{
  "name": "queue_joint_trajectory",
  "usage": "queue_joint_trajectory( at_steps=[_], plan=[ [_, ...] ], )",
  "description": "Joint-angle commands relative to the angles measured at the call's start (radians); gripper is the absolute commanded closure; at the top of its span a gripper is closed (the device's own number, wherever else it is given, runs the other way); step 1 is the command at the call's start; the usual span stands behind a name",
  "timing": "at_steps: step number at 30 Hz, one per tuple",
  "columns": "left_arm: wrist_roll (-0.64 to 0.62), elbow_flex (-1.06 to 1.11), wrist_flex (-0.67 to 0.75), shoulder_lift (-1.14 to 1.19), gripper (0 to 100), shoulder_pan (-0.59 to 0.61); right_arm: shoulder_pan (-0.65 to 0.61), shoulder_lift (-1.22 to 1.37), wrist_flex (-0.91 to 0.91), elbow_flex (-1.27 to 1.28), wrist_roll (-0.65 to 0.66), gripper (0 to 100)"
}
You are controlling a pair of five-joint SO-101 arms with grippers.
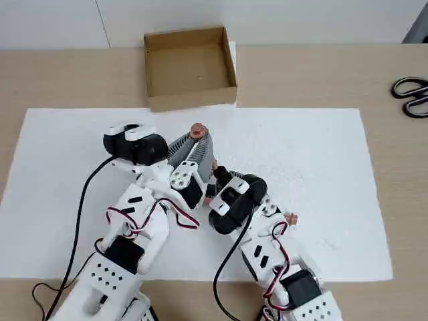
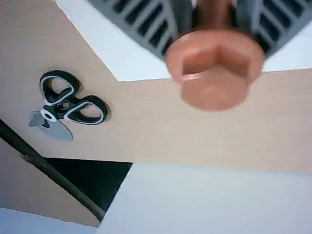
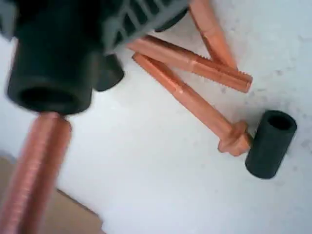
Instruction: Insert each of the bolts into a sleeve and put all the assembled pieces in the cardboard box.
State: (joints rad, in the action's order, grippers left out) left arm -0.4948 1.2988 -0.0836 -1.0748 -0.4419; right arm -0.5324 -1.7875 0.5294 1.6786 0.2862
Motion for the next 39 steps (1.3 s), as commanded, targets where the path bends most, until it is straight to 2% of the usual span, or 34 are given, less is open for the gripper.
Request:
queue_joint_trajectory(
  at_steps=[1,9,15,20,26,39],
  plan=[
    [-0.008,-0.062,0.023,-0.005,99,-0.035,-0.001,-0.012,-0.019,0.006,-0.009,99.3],
    [-0.008,-0.061,0.017,0.000,99,-0.038,0.002,-0.012,-0.019,0.006,-0.009,99.3],
    [-0.009,-0.059,-0.071,0.000,99,-0.041,0.002,-0.012,-0.019,0.006,-0.009,99.3],
    [-0.084,-0.059,-0.103,0.002,99,-0.043,0.002,-0.012,-0.027,0.006,-0.009,99.3],
    [-0.084,-0.064,-0.249,-0.005,99,-0.041,0.002,-0.012,-0.027,0.006,-0.009,99.3],
    [-0.081,-0.091,-0.416,-0.005,99,-0.037,0.004,-0.013,-0.028,0.006,-0.009,99.3]
  ],
)
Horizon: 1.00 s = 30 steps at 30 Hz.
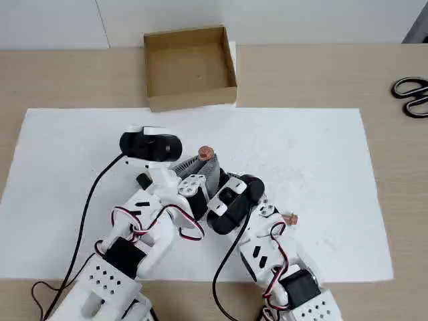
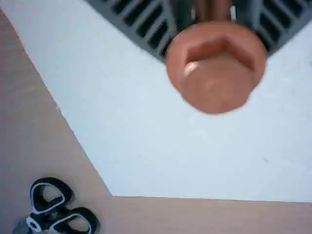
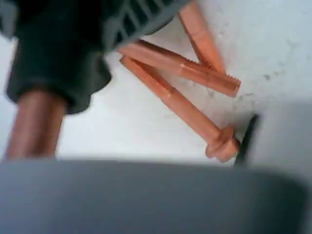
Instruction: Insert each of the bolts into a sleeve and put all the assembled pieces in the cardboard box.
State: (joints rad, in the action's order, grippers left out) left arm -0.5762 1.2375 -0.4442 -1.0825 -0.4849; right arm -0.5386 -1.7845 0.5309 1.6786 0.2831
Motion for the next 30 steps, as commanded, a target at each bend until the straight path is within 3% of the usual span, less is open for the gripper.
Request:
queue_joint_trajectory(
  at_steps=[1,3,10,21,24,30],
  plan=[
    [0.002,-0.044,-0.078,0.005,99,0.006,0.010,-0.016,-0.030,0.006,-0.006,99.3],
    [0.026,-0.076,-0.130,0.006,96,0.003,0.010,-0.016,-0.030,0.006,-0.006,99.3],
    [0.097,-0.119,-0.180,0.008,68,0.002,0.010,-0.016,-0.030,0.006,-0.006,99.3],
    [0.110,-0.196,-0.144,0.009,67,0.014,0.010,-0.016,-0.030,0.006,-0.006,99.3],
    [0.170,-0.197,-0.077,0.009,67,0.068,0.010,-0.016,-0.030,0.006,-0.006,99.3],
    [0.259,-0.255,-0.072,0.008,67,0.229,0.010,-0.016,-0.030,0.006,-0.006,99.3]
  ],
)
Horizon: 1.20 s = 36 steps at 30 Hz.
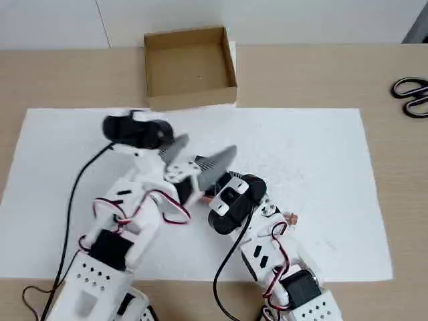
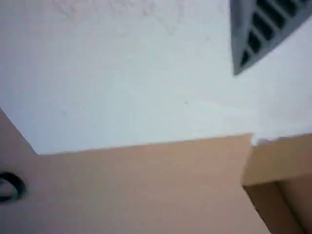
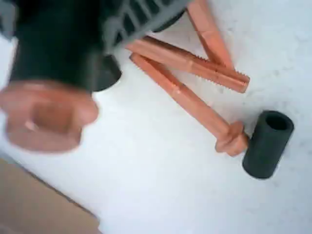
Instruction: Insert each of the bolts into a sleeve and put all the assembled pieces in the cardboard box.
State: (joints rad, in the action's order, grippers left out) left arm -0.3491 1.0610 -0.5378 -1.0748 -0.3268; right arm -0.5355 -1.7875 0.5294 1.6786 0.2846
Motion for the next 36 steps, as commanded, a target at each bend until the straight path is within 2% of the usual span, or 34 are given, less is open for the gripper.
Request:
queue_joint_trajectory(
  at_steps=[1,3,7,11,14,20,28,36],
  plan=[
    [0.043,-0.094,0.018,-0.003,67,0.103,0.007,-0.013,-0.028,0.006,-0.008,99.3],
    [0.066,-0.127,-0.046,-0.006,71,0.144,0.007,-0.022,-0.030,0.006,-0.008,99.3],
    [0.081,-0.211,-0.267,-0.006,85,0.193,0.038,-0.028,-0.122,-0.015,-0.008,99.3],
    [0.081,-0.240,-0.348,-0.006,100,0.259,0.120,-0.025,-0.154,-0.120,-0.009,99.4],
    [0.081,-0.220,-0.358,-0.006,100,0.270,0.165,-0.005,-0.154,-0.203,-0.009,99.3],
    [0.077,-0.217,-0.361,-0.006,99,0.255,0.171,0.157,-0.154,-0.391,-0.008,99.1],
    [0.078,-0.217,-0.362,-0.005,99,0.255,0.259,0.783,-0.208,-0.807,-0.011,99.3],
    [0.080,-0.217,-0.364,-0.006,99,0.256,0.228,1.379,-0.208,-1.266,-0.012,99.3]
  ],
)
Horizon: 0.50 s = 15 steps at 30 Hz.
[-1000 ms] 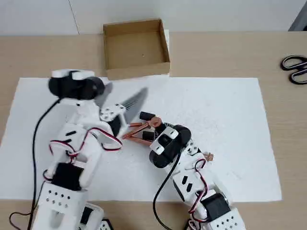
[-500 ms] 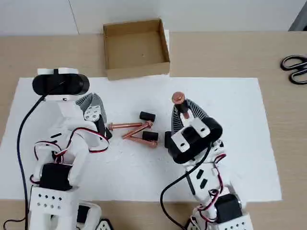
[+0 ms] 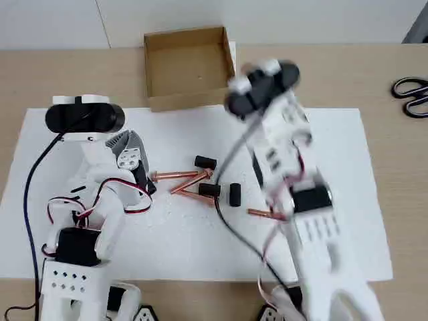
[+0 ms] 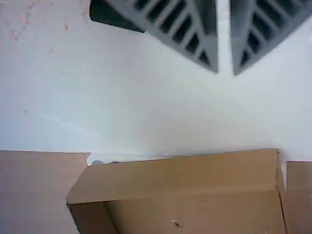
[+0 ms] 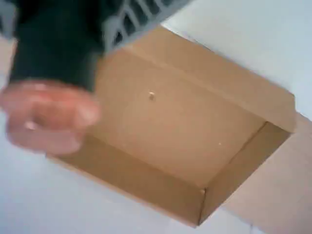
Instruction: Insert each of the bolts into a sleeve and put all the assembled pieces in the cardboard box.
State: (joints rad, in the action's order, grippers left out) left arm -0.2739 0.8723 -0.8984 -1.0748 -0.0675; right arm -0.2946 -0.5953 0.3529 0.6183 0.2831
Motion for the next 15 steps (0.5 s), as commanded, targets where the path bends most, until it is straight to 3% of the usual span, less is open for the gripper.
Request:
queue_joint_trajectory(
  at_steps=[1,15],
  plan=[
    [0.005,-0.028,-0.003,-0.006,99,-0.005,-0.019,0.257,-0.035,-0.261,-0.011,99.3],
    [0.003,0.022,0.003,-0.006,99,-0.006,-0.056,1.056,-0.007,-1.145,0.006,99.3]
  ],
)
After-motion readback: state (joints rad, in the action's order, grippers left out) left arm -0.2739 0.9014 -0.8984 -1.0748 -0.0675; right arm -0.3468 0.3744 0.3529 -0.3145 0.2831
